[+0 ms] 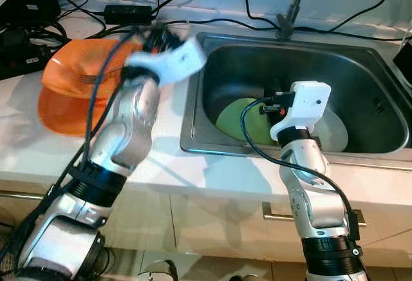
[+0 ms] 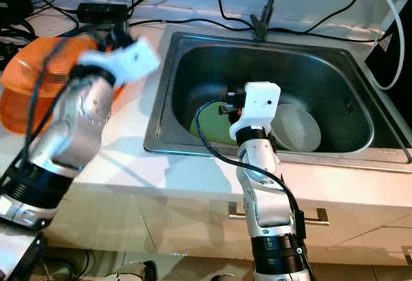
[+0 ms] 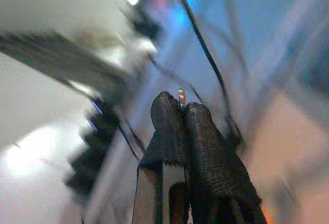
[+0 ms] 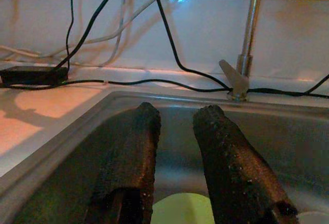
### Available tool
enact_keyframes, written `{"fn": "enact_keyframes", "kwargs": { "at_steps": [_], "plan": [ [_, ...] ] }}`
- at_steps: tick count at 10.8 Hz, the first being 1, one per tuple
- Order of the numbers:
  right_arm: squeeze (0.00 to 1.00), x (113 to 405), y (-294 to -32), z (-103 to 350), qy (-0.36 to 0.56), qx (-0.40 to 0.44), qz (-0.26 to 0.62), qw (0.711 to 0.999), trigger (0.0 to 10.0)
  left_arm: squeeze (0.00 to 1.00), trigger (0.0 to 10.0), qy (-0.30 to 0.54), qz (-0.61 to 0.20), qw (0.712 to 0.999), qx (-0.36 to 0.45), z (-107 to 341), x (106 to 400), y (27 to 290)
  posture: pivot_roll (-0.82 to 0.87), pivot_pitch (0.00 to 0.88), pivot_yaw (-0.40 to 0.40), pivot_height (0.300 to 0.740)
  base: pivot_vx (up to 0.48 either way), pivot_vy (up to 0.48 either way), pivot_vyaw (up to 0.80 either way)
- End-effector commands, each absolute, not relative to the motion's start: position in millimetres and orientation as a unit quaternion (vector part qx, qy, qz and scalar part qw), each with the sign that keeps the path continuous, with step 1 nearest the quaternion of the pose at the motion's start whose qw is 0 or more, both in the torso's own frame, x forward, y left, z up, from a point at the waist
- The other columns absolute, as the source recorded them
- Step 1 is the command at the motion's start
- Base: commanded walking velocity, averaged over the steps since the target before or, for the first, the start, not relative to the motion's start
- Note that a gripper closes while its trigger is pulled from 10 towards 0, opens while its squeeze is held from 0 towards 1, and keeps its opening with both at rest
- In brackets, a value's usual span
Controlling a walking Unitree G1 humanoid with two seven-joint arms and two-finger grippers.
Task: Kitchen organization
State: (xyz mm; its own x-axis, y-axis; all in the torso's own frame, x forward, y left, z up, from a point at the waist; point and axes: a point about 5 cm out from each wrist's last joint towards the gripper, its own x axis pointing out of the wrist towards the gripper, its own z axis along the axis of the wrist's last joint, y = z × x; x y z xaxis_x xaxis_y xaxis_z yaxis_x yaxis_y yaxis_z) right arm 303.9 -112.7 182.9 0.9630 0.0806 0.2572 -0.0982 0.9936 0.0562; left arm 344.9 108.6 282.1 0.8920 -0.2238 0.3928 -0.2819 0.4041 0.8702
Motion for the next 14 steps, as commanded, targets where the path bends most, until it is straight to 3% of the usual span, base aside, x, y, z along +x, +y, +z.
{"fn": "enact_keyframes", "kwargs": {
  "at_steps": [1,3,4,5,8,14],
  "plan": [
    [0.0,305,-115,183,-0.128,0.032,0.04,0.99,10.0,0.0,10.0,-0.307,0.011,0.797,0.52,304,334,94,0.09,0.077,-0.057,0.74,0.0,0.0,0.0],
    [0.0,305,-115,183,-0.129,0.033,0.042,0.99,10.0,0.0,10.0,-0.358,-0.026,0.806,0.471,310,323,79,0.08,0.076,-0.056,0.74,0.0,0.0,0.0],
    [1.0,305,-114,184,-0.134,0.031,0.047,0.989,10.0,0.0,10.0,-0.353,-0.091,0.845,0.392,305,321,70,0.08,0.076,-0.057,0.74,0.0,0.0,0.0],
    [1.0,305,-111,186,-0.141,0.02,0.064,0.988,10.0,0.0,10.0,-0.339,-0.148,0.884,0.286,299,319,61,0.08,0.075,-0.056,0.74,0.0,0.0,0.0],
    [1.0,301,-102,193,-0.153,0.01,0.144,0.978,10.0,0.0,10.0,-0.315,-0.187,0.914,0.172,296,319,59,0.08,0.068,-0.055,0.74,0.0,0.0,0.0],
    [1.0,297,-92,197,-0.162,0.007,0.191,0.968,10.0,0.0,10.0,-0.233,-0.309,0.922,-0.001,284,314,48,0.08,0.045,-0.05,0.74,0.0,0.0,0.0]
  ]
}}
